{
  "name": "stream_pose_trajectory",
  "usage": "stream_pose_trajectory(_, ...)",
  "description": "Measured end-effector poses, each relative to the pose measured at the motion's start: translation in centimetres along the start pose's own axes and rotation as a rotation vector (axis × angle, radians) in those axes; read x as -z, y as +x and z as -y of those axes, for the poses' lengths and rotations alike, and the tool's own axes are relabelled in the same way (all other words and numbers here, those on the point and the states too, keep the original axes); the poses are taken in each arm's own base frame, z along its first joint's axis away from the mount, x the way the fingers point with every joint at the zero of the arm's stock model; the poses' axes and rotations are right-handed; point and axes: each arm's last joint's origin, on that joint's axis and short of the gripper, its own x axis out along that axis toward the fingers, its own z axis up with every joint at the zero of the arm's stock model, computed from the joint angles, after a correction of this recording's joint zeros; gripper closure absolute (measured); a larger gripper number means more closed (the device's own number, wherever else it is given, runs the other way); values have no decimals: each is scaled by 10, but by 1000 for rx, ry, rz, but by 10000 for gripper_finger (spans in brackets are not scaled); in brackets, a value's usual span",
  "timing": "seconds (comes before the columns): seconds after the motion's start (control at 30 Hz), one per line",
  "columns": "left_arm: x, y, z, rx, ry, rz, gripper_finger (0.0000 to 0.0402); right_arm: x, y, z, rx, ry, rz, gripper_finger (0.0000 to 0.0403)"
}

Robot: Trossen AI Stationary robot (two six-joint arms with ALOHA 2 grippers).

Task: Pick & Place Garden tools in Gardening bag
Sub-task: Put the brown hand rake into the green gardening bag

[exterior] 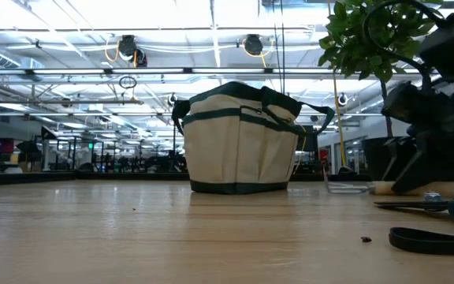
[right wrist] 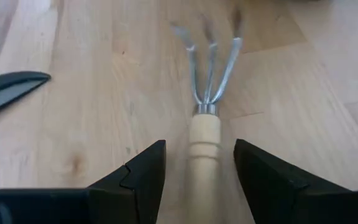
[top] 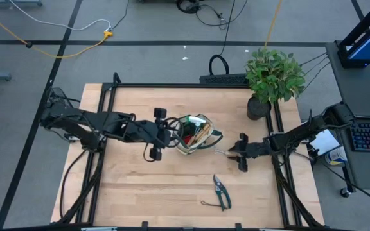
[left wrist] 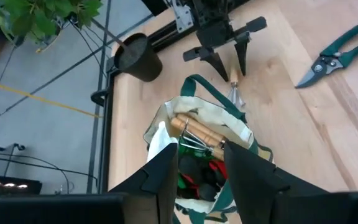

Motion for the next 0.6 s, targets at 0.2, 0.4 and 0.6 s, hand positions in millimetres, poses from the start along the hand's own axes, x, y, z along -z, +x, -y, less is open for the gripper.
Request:
stream_pose_trajectory(0.2, 1, 4, 0, -2, 1, -10, 268, 3, 0, 2, 38, -36, -23, 222)
stream_pose_trajectory(0.4, 1, 4, 0, -2, 1, -11, 268, 6, 0, 3, 56, -52, -52, 278)
stream_pose_trajectory(0.6, 0, 3, 1, 1, 3, -9, 268, 7, 0, 4, 63, -56, -65, 345)
